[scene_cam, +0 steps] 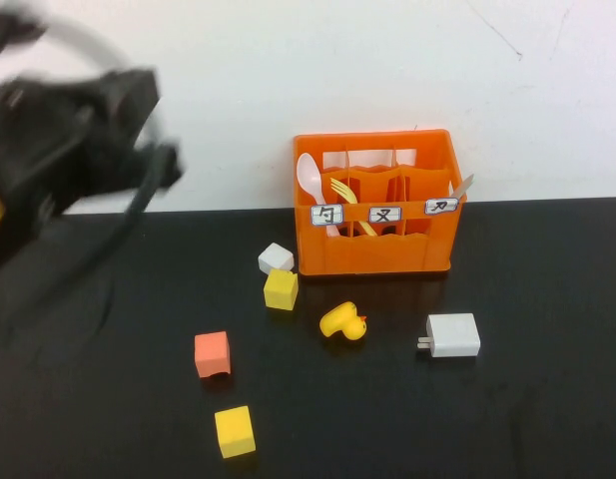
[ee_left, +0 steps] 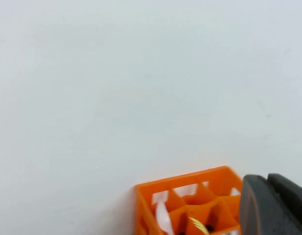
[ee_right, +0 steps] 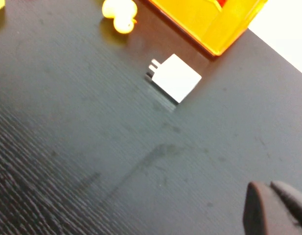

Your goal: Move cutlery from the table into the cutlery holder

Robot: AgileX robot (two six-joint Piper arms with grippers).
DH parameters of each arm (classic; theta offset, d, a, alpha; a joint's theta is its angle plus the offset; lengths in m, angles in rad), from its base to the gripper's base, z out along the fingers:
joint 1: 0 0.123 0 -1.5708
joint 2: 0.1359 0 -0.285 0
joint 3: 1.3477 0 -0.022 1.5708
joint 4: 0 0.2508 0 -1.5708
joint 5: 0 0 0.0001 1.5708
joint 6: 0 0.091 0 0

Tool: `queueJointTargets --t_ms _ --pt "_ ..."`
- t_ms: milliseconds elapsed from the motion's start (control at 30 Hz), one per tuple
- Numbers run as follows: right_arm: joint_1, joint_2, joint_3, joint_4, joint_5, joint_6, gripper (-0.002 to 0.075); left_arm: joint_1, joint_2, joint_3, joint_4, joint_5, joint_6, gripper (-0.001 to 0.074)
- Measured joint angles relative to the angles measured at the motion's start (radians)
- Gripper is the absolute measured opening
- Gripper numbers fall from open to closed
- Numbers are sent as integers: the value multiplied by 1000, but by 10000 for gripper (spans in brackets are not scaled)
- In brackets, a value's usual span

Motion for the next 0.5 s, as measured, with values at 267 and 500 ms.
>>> queueJointTargets --t_ms 267,500 --pt "0 0 0 108 -5 -129 -2 0 -347 300 -30 -61 -21 0" --pt "0 0 0 306 -5 -354 -2 0 -624 508 -30 -53 -6 0"
